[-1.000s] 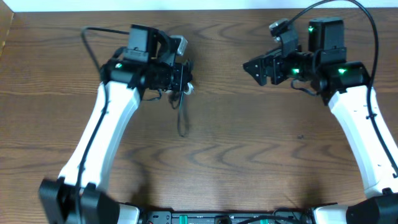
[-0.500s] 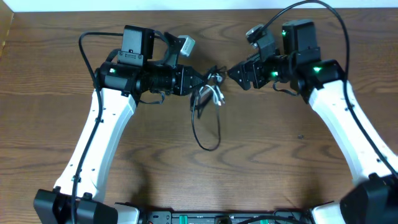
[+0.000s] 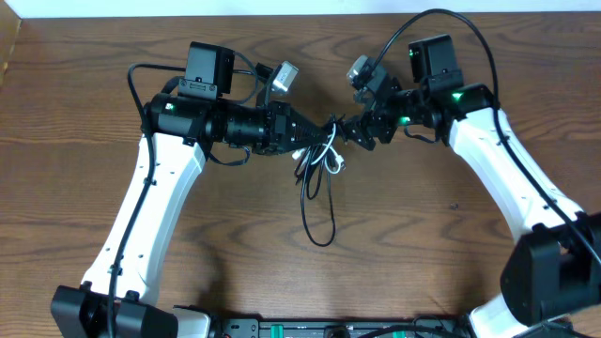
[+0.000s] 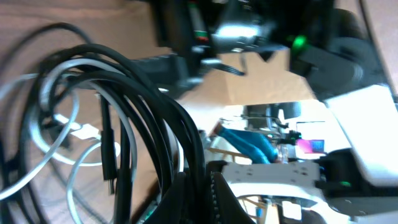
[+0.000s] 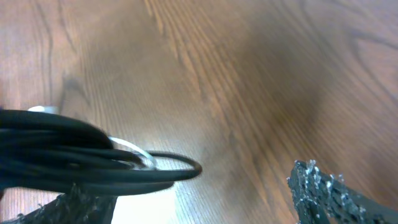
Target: Untangle cables
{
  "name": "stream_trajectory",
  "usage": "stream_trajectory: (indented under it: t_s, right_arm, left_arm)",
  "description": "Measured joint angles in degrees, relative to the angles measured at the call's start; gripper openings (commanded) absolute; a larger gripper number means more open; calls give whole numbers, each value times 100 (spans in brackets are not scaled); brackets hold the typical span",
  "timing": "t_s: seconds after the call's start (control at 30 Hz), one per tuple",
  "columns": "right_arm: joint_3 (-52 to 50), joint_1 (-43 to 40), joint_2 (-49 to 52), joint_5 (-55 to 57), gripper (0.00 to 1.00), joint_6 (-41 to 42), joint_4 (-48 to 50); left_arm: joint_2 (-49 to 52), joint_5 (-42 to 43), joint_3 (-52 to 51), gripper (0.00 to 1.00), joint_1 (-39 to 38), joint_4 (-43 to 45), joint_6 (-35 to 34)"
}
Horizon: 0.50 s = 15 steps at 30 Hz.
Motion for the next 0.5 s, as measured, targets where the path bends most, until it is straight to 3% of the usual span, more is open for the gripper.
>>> stream_trajectory:
  t_s: [0.13, 0.17, 0.23, 0.33, 0.5]
  right_arm:
    - [0, 2, 254, -269, 65, -120, 269]
    - [0, 2, 262, -326, 56, -131, 330]
    - [0, 4, 262, -476, 22, -90, 584]
    - [0, 24, 262, -619, 1, 103, 994]
    - [0, 24, 262, 227, 1, 1567, 1102]
  left_arm:
    - [0, 214, 0, 7, 2, -2, -264]
    - [0, 245, 0, 8, 2, 0, -282]
    - [0, 302, 0, 7, 2, 4, -323]
    - [0, 328, 0, 7, 2, 2, -389]
    - [0, 341, 0, 7, 2, 186, -435]
